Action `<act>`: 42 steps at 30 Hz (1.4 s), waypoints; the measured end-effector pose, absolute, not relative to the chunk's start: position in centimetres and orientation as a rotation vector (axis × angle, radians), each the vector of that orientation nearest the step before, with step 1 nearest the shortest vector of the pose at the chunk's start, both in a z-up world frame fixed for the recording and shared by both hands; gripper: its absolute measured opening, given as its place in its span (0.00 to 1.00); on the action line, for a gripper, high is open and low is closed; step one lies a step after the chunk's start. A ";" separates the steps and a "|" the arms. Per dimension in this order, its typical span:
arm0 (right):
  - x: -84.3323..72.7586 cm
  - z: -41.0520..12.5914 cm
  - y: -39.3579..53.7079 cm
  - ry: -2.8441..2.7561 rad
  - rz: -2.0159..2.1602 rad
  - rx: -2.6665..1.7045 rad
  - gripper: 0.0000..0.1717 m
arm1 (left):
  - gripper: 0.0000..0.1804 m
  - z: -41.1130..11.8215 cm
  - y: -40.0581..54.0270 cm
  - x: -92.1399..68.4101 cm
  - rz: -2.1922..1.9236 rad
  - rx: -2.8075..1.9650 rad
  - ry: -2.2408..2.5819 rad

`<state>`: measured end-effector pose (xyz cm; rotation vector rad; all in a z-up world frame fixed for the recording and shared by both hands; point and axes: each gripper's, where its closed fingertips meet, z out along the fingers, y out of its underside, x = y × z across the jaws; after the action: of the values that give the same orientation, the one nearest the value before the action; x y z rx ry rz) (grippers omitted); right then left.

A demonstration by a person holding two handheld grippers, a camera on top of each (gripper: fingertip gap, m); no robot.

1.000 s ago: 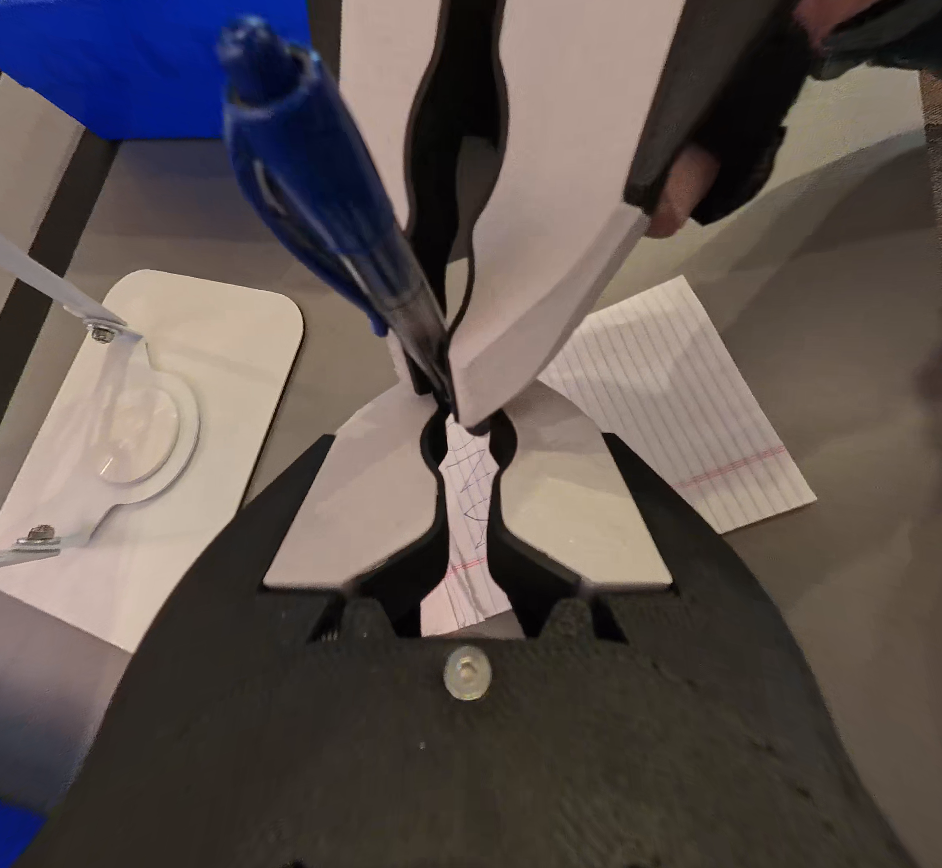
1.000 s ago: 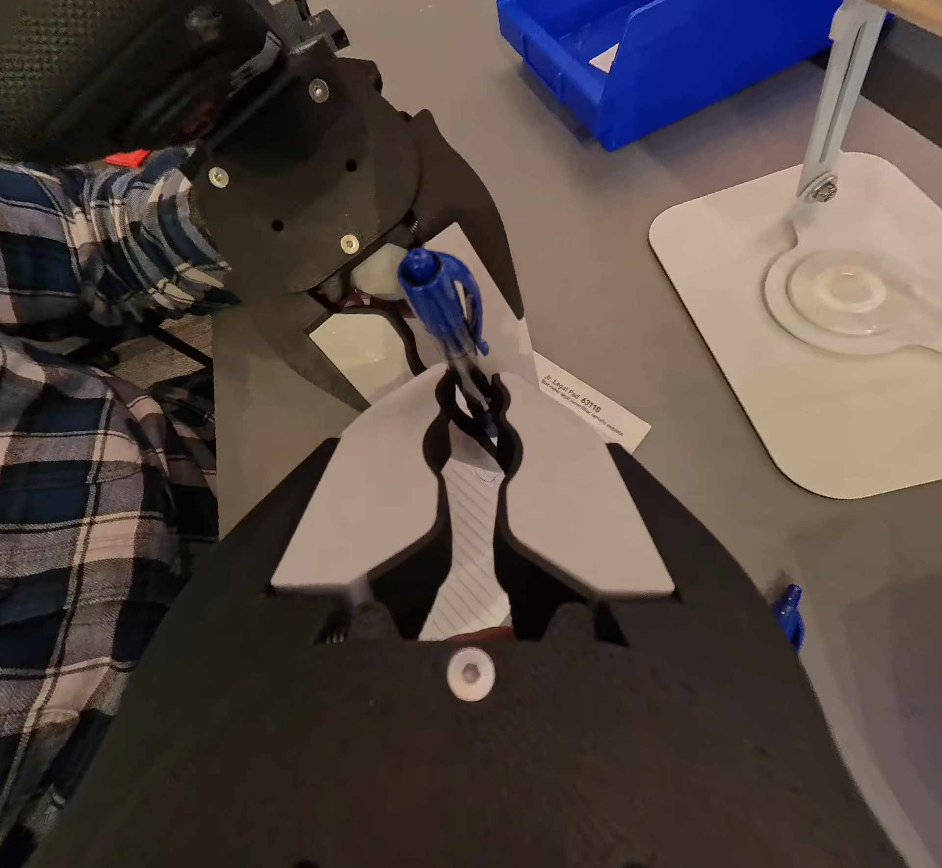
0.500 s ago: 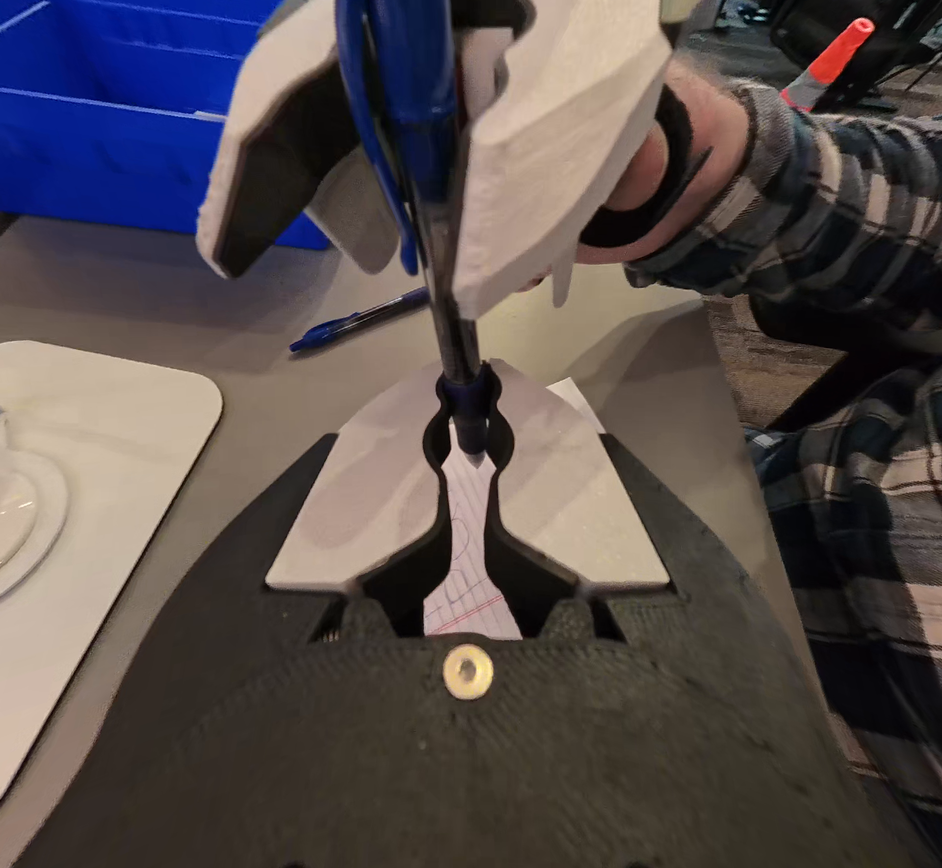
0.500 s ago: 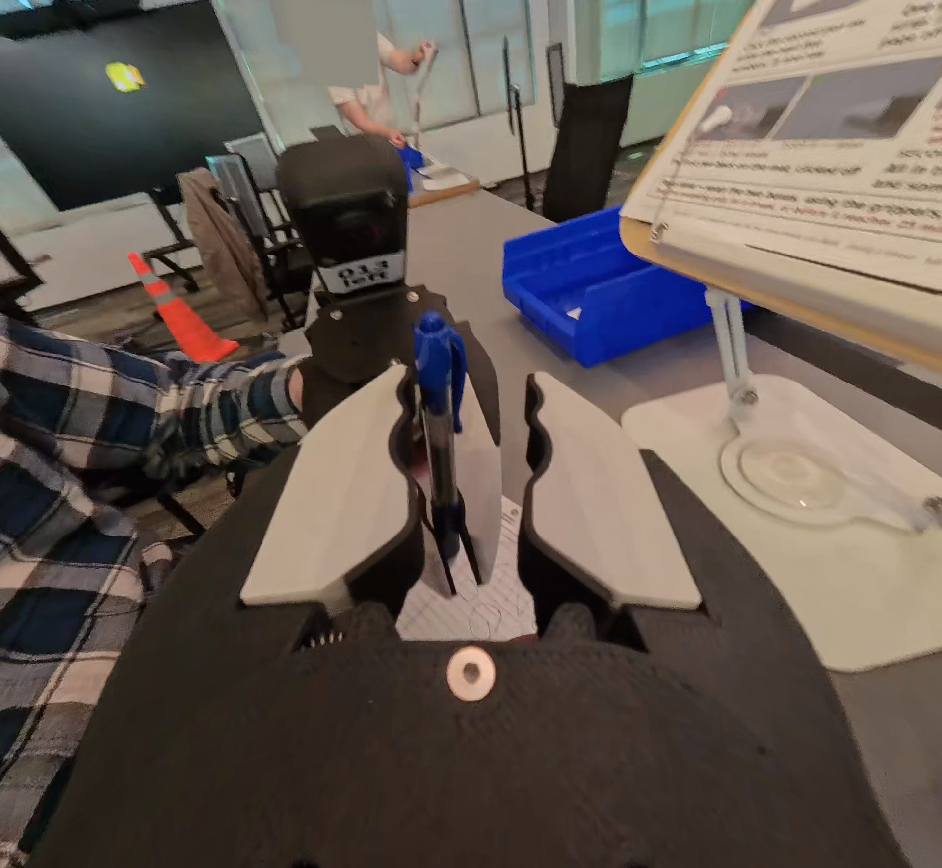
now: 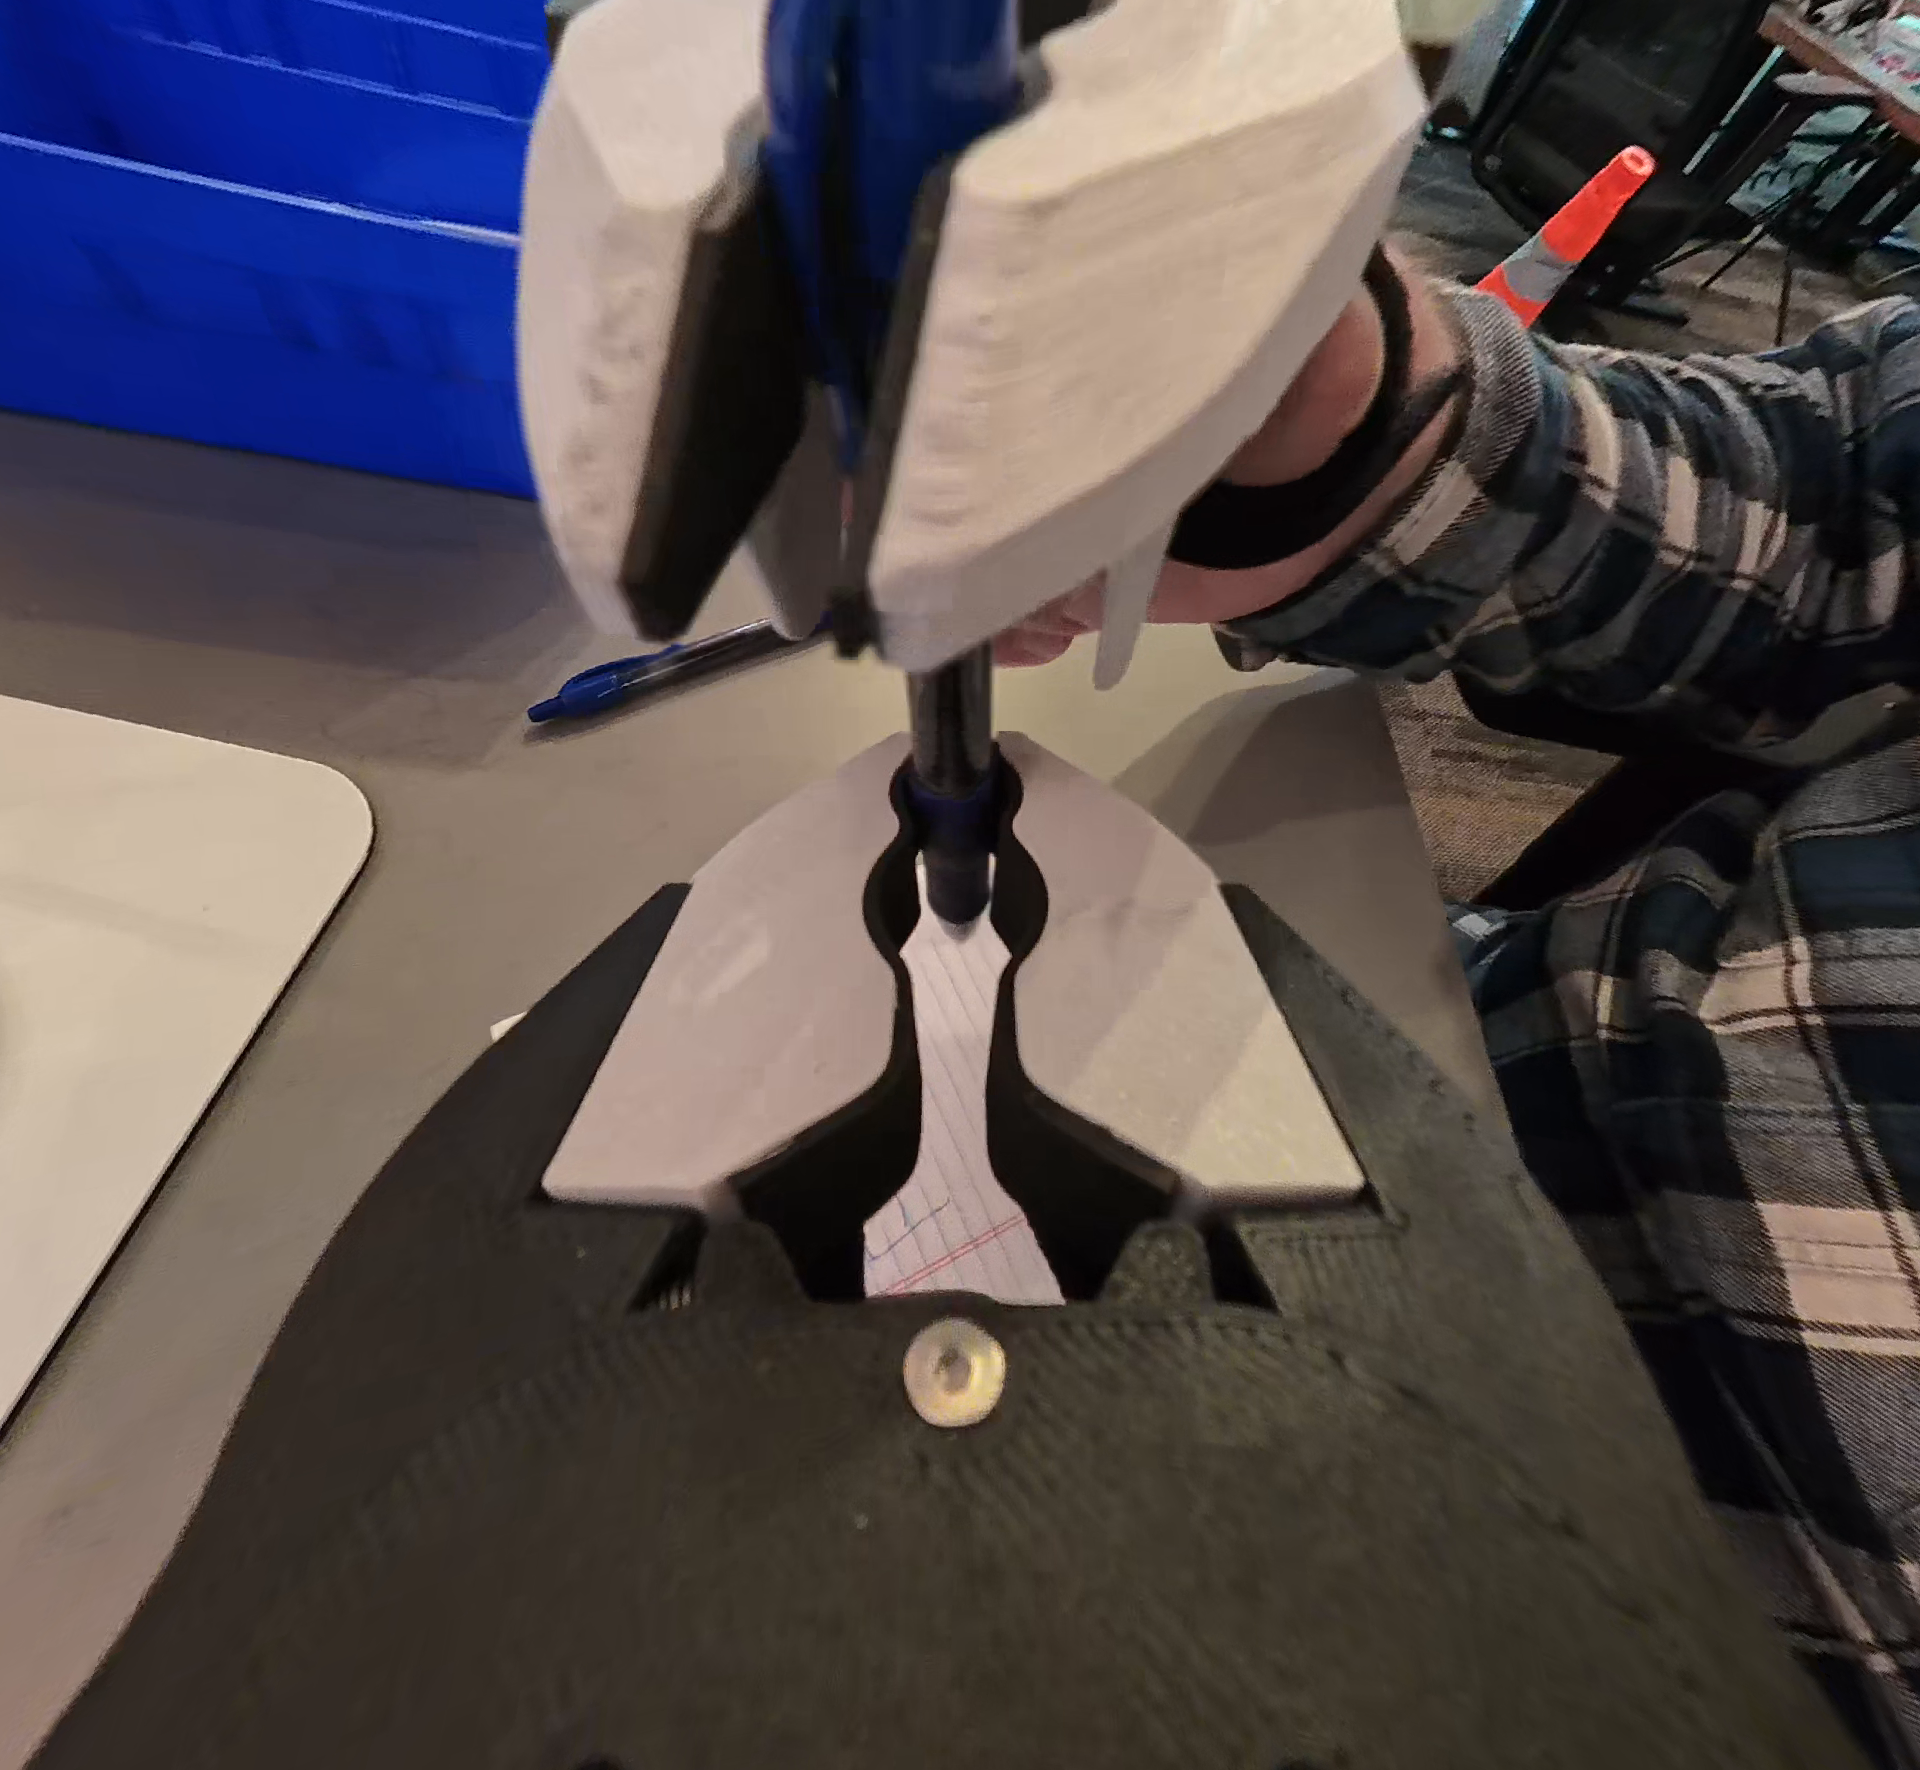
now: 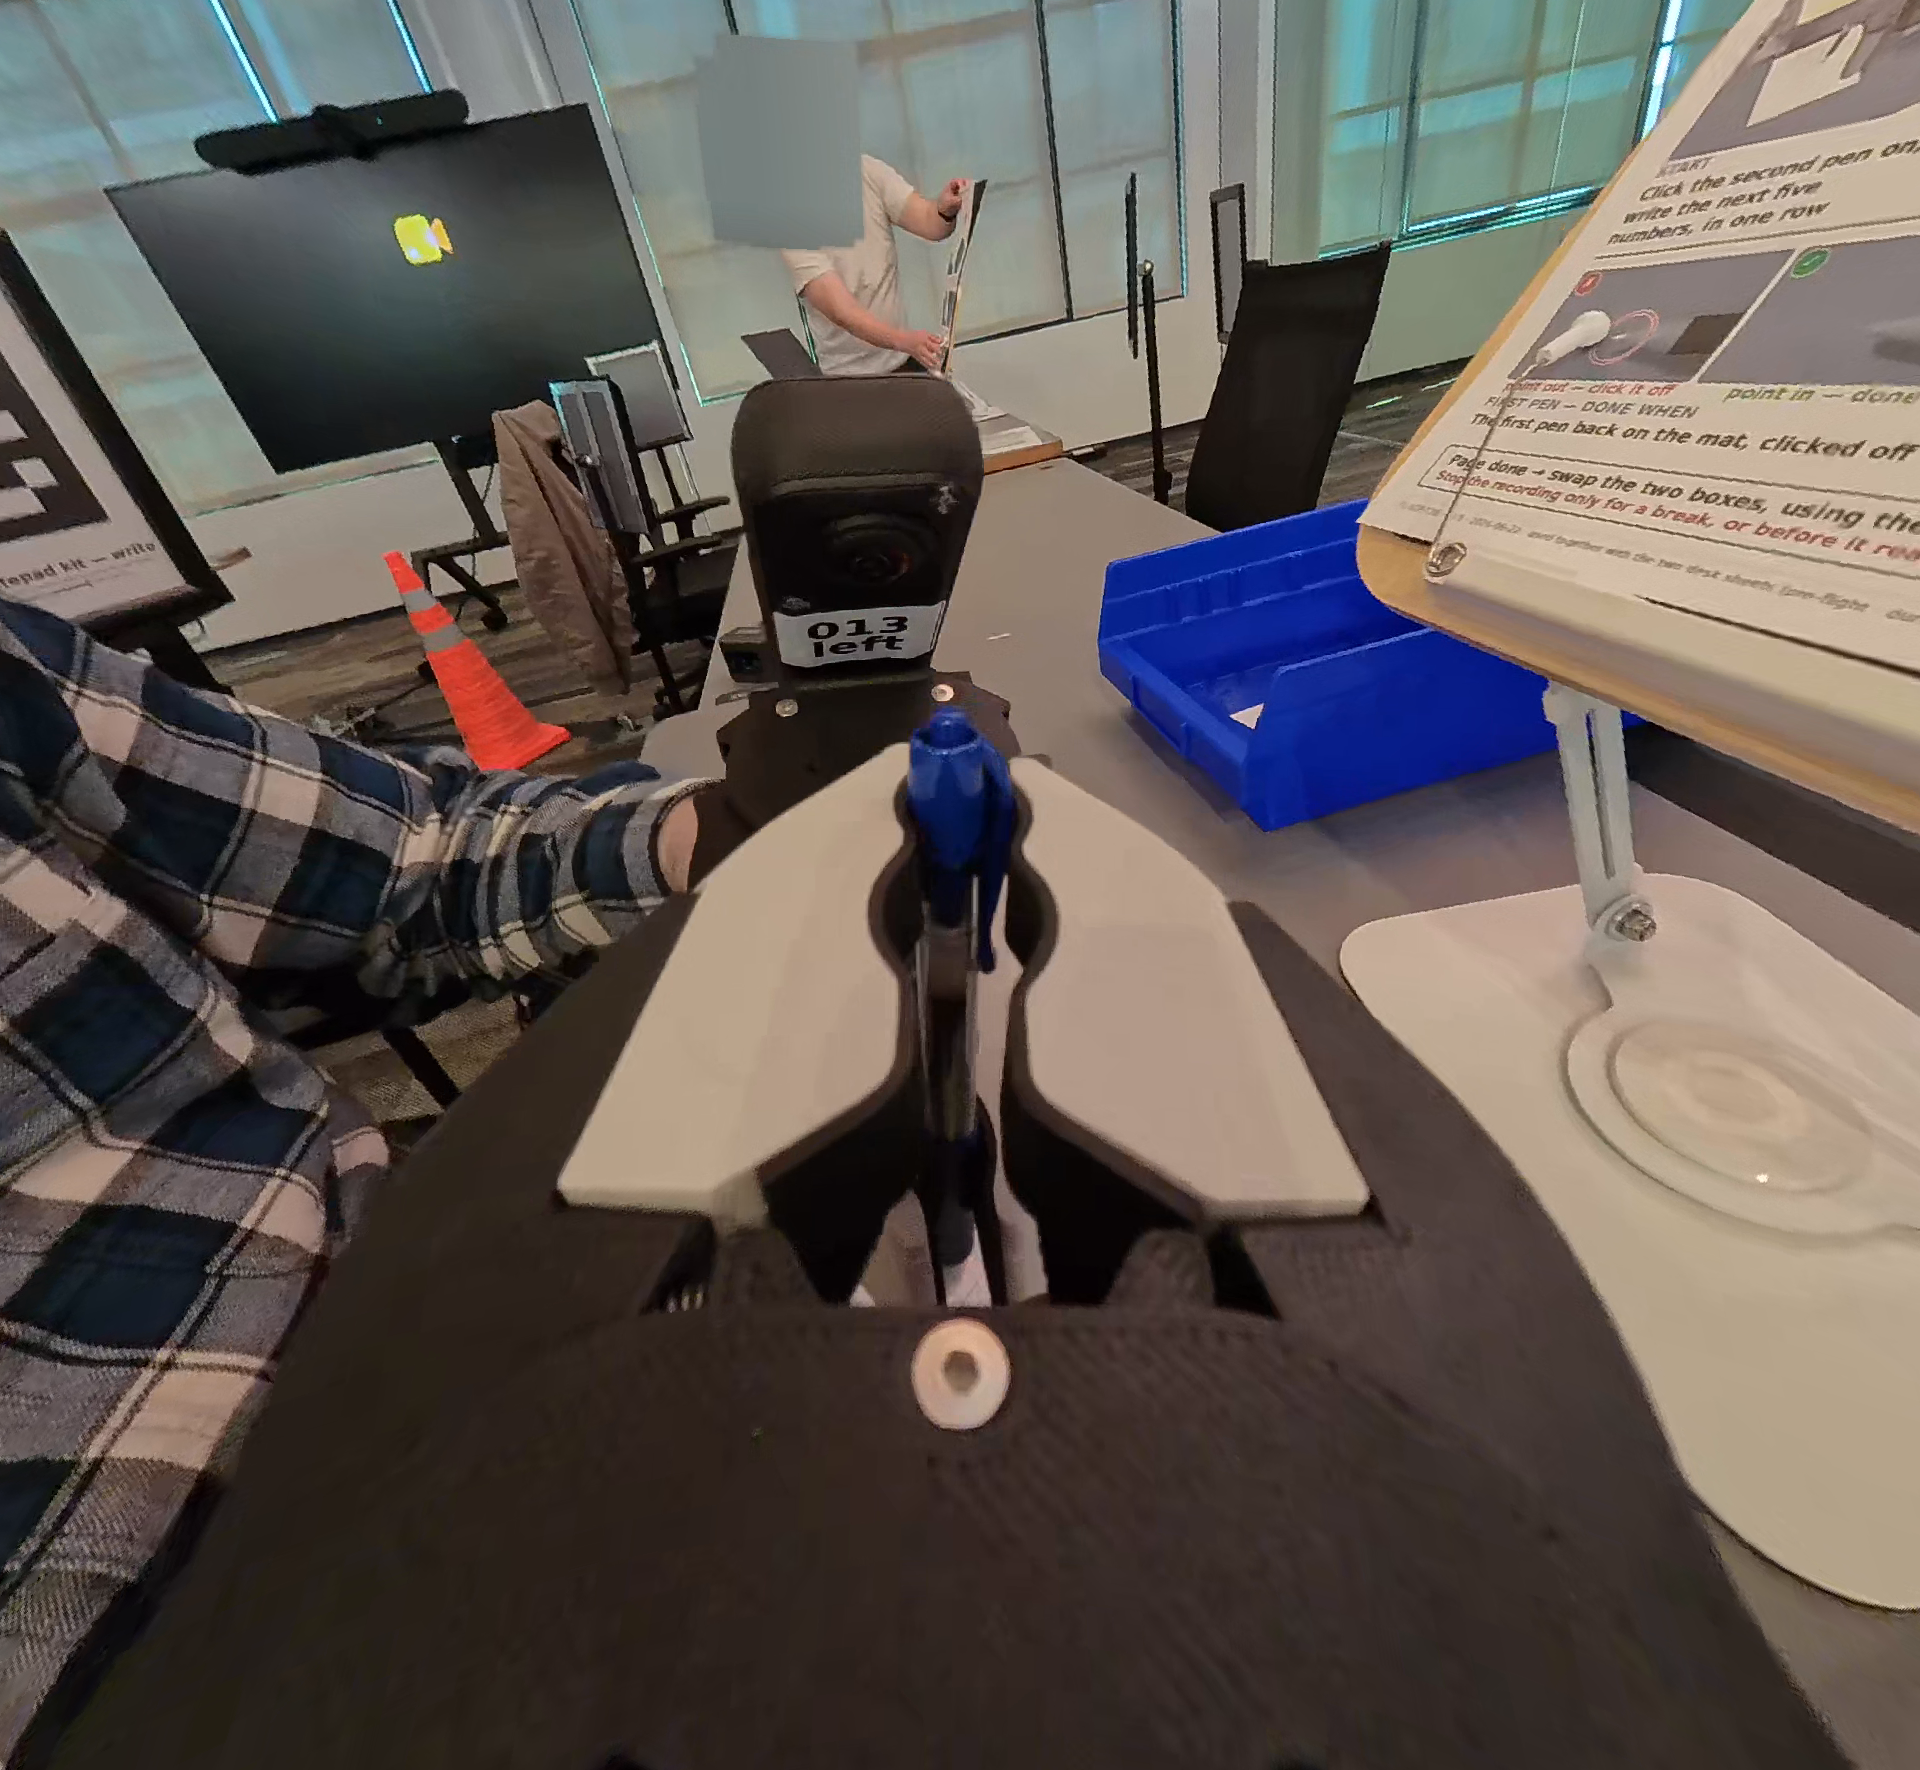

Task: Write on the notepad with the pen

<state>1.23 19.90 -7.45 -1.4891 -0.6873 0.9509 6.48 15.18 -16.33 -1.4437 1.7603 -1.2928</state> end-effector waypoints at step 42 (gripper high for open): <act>1.0 -5.9 20.4 -0.679 0.902 -1.525 0.04 | 0.09 -14.6 15.1 6.4 -1.564 -1.363 1.631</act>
<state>0.98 20.35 -5.89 -1.5250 -0.6787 0.9020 6.39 15.11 -14.60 -1.3626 1.6309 -1.5644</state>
